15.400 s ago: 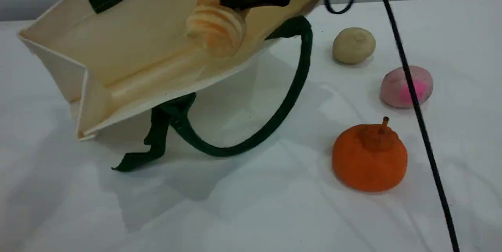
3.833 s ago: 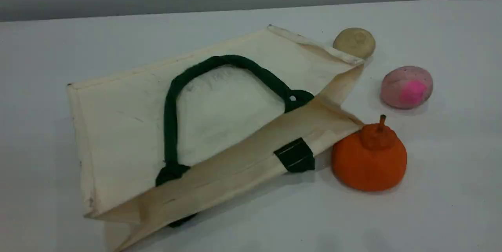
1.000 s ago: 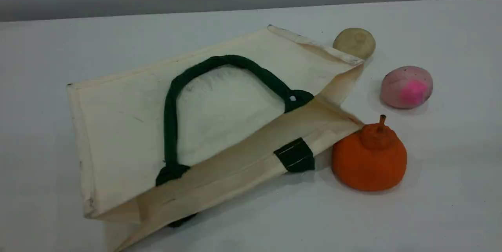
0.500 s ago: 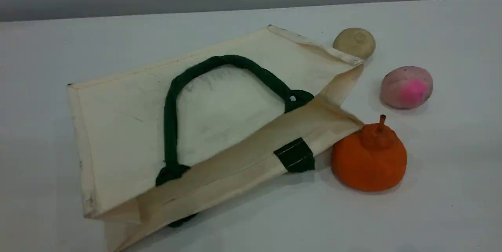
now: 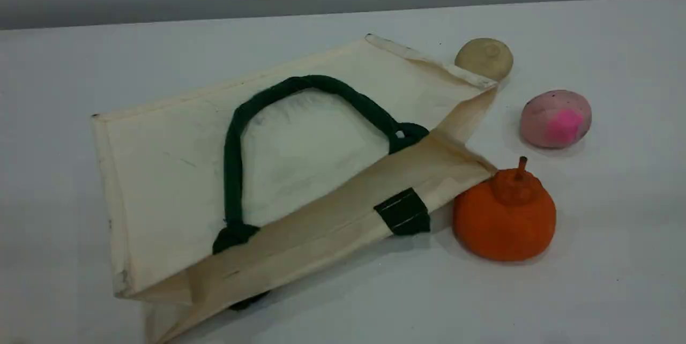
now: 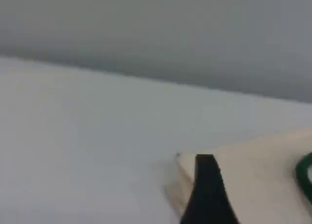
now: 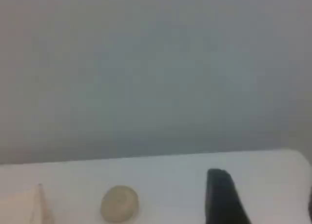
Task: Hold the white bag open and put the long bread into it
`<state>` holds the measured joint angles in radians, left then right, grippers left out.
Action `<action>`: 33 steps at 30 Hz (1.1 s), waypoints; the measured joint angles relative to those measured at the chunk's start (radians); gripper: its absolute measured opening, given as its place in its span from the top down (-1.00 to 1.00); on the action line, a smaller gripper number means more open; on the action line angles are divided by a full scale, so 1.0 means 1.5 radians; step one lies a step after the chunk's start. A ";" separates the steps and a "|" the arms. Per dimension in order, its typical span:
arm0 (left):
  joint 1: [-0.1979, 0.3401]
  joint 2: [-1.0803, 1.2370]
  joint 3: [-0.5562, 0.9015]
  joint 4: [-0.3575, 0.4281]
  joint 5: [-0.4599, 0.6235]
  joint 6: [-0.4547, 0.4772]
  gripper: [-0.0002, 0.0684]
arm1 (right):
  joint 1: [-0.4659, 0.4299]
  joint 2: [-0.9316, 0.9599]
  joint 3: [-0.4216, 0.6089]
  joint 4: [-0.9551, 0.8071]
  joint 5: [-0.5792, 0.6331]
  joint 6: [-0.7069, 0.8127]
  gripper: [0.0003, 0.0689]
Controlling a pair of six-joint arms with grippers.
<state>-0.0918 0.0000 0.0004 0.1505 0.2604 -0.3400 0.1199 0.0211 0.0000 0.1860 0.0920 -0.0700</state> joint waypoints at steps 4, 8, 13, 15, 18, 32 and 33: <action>0.000 0.000 0.000 -0.042 -0.018 0.044 -0.33 | 0.000 0.000 0.000 0.000 0.000 0.000 0.02; 0.000 0.000 0.000 -0.086 -0.023 0.102 -0.33 | 0.000 0.000 0.000 0.000 0.000 0.000 0.02; 0.000 0.000 0.000 -0.086 -0.011 0.090 -0.33 | 0.000 0.000 0.000 0.000 0.001 0.000 0.02; 0.000 0.000 0.000 -0.086 -0.011 0.090 -0.33 | 0.000 0.000 0.000 0.000 0.001 0.000 0.02; 0.000 0.000 0.000 -0.086 -0.011 0.090 -0.33 | 0.000 0.000 0.000 0.000 0.001 0.000 0.02; 0.000 0.000 0.000 -0.085 -0.013 0.090 -0.33 | 0.000 0.000 0.000 0.000 0.001 0.000 0.03; 0.000 0.000 0.000 -0.085 -0.013 0.090 -0.33 | 0.000 0.000 0.000 0.000 0.001 0.000 0.03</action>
